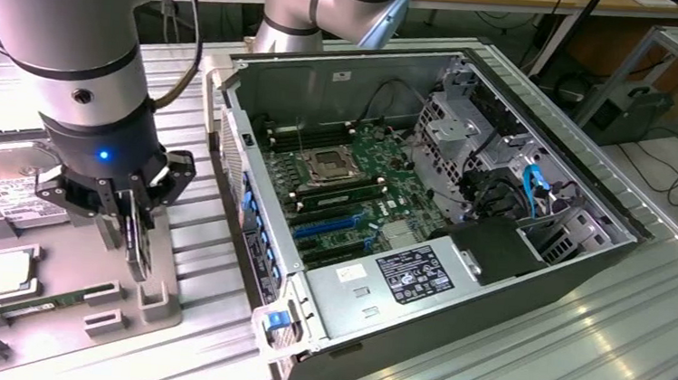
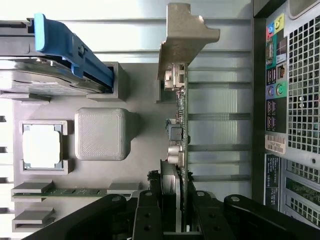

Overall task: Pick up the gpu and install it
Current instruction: 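Pick up the gpu and move the gpu toward the slot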

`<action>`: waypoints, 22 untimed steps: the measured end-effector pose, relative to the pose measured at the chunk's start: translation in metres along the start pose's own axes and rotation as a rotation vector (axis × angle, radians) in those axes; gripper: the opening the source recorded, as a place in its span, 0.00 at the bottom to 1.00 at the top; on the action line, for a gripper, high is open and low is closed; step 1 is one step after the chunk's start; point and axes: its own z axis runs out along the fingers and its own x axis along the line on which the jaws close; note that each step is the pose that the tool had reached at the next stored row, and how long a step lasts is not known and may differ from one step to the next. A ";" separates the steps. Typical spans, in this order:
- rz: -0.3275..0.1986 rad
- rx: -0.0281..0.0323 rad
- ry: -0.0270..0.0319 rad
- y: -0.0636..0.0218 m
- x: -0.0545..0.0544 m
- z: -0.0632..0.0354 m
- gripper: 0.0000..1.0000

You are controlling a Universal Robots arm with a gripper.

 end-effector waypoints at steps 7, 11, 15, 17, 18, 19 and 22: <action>0.000 -0.0002 -0.0002 0.0007 0.000 -0.0196 0.28; 0.000 -0.0002 -0.0001 0.0012 0.000 -0.0309 0.28; 0.000 -0.0002 -0.0002 0.0016 0.000 -0.0422 0.28; 0.000 -0.0001 0.0000 0.0018 0.000 -0.0479 0.28; 0.000 0.0000 0.0000 0.0019 0.000 -0.0509 0.28; 0.000 -0.0002 -0.0001 0.0021 -0.001 -0.0567 0.28; 0.000 -0.0001 -0.0001 0.0024 -0.001 -0.0651 0.28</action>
